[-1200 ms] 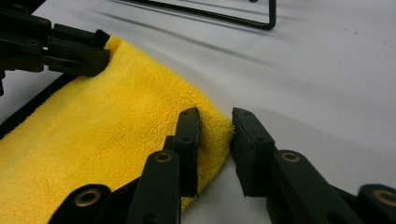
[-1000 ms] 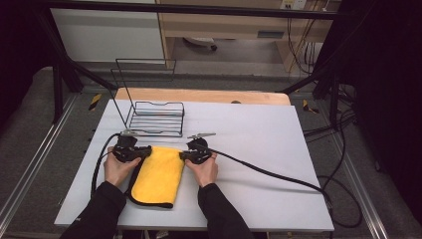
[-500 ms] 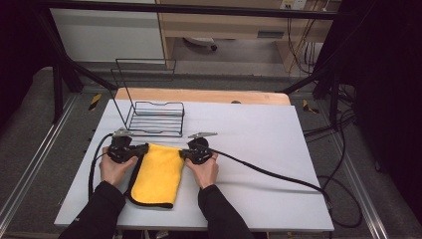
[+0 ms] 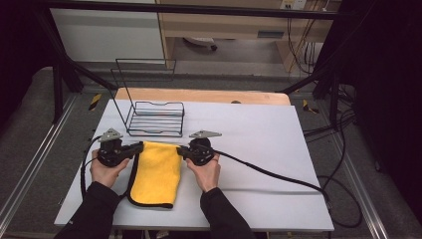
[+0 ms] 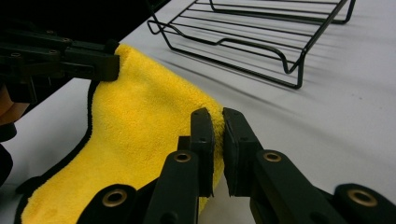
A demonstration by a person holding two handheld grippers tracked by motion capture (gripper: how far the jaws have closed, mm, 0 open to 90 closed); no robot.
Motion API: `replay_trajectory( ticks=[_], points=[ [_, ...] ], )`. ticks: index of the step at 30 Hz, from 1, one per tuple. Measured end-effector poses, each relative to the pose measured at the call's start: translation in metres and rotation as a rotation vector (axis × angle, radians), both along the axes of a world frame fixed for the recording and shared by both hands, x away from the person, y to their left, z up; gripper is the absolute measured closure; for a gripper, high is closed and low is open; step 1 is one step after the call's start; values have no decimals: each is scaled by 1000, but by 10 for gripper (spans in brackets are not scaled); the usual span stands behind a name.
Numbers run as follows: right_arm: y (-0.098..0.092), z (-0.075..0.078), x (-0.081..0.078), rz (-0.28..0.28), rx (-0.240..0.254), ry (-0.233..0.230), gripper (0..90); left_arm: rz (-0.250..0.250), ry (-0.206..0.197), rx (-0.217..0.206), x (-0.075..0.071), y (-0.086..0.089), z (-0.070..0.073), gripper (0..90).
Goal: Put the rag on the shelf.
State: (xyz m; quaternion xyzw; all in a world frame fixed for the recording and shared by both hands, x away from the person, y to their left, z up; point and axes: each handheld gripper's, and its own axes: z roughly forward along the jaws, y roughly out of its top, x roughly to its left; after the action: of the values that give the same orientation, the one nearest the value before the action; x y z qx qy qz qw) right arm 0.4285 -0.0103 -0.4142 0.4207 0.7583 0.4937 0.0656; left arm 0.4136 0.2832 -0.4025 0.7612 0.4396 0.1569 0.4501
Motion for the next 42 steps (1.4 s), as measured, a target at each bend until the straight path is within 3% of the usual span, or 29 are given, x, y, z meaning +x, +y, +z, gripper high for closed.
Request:
replay_trajectory(
  ticks=[6,20,42],
  points=[
    [0,12,-8,26,-1,-51,837,1,-47,7,-10,1,10,807],
    [3,44,-21,61,14,-158,838,28,-112,-40,-22,8,33,808],
    [6,88,-30,92,20,-309,840,76,-256,-96,-43,12,68,809]
  ],
)
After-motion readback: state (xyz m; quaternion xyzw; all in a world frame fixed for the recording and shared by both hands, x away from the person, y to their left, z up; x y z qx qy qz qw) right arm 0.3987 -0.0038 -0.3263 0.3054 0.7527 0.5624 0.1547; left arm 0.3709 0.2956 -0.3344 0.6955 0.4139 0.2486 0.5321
